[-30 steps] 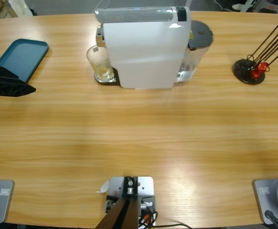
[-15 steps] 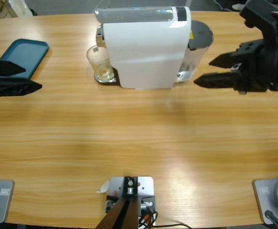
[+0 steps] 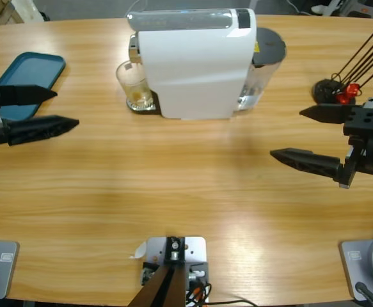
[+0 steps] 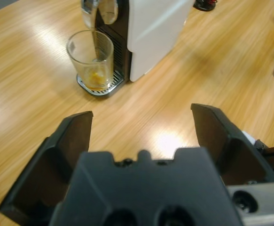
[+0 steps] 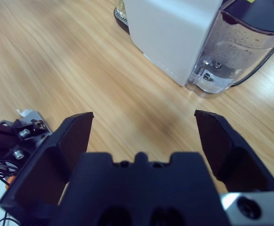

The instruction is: Pour coffee

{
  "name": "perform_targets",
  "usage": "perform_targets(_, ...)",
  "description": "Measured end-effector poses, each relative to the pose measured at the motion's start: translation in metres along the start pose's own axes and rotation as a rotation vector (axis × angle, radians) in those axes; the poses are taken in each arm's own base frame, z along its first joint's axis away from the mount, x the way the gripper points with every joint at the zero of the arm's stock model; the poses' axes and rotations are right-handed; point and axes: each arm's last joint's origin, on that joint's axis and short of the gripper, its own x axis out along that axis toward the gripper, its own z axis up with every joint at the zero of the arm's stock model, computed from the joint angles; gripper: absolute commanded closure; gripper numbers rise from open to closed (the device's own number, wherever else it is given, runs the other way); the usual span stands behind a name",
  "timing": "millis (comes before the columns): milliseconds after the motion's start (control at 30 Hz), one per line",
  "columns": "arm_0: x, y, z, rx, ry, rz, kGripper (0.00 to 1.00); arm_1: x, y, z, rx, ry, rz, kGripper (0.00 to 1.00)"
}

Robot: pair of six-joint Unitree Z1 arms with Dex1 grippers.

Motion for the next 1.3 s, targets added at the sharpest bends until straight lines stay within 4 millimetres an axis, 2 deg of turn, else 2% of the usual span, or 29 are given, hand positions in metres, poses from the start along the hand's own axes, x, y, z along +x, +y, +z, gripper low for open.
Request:
perform_targets(200,0.003,-0.003,-0.009,0.048,-0.011,-0.011,0.109,0.001,0.000,0.000,0.000,-0.016,0.010,0.046)
perform_targets(667,0.004,0.003,-0.018,0.064,0.015,0.156,0.110,0.004,0.000,0.000,0.009,-0.002,0.016,0.046)
perform_targets(1300,0.003,0.004,-0.019,0.071,0.013,0.215,0.110,0.009,0.000,0.000,0.020,0.018,0.015,0.046)
